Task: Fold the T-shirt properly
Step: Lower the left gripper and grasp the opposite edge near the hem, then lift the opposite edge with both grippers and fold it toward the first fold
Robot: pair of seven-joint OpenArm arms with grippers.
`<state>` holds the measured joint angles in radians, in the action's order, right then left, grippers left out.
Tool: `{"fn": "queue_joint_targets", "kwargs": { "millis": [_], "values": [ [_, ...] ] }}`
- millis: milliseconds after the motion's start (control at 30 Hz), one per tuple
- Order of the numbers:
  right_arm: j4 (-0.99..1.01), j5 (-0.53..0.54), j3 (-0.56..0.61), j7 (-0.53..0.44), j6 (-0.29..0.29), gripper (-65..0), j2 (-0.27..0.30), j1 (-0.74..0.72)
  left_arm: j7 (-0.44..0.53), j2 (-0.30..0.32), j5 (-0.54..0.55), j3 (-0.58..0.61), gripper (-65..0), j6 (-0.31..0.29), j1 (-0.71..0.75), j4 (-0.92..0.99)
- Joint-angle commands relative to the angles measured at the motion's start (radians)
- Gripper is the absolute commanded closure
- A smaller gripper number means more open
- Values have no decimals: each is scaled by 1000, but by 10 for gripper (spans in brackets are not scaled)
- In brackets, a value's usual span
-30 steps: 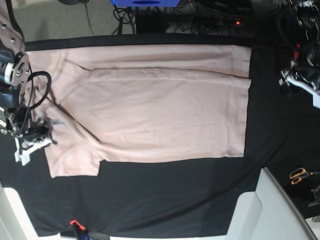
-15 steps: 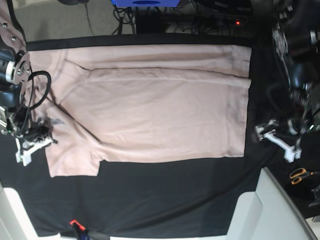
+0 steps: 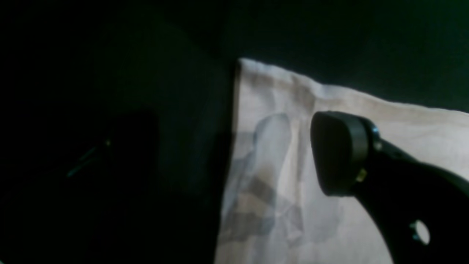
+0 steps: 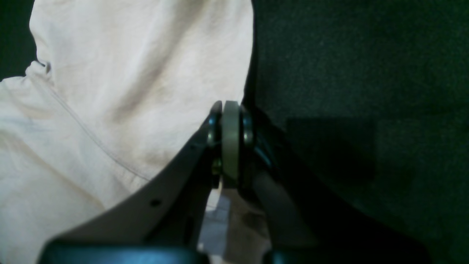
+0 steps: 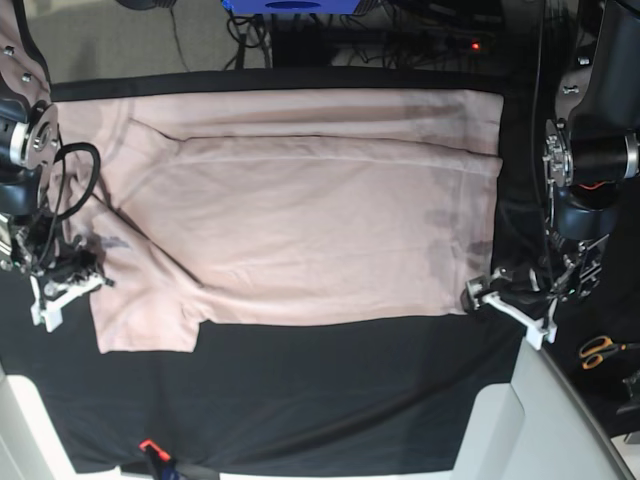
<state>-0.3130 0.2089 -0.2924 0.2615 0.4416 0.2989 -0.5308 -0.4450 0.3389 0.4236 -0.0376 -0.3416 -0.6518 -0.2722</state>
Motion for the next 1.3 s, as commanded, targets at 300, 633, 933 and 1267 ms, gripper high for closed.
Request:
{"fn": "queue_joint_targets", "kwargs": {
  "millis": [300,633,933,1267],
  "values": [
    [-15,5,0,-11,4,-2,15,-16,44,-73,10,6,-650,-9,-12,0],
    [-133,5,0,-8,4,-2,12,44,140,-56,8,8,-92,19,16,1],
    [-209,5,0,-14,4,-2,9,45,190,-51,7,8,0,68,23,-9],
    [-242,5,2,-14,4,-2,9,16,186,-21,10,6,0,68,23,-103]
  ]
}}
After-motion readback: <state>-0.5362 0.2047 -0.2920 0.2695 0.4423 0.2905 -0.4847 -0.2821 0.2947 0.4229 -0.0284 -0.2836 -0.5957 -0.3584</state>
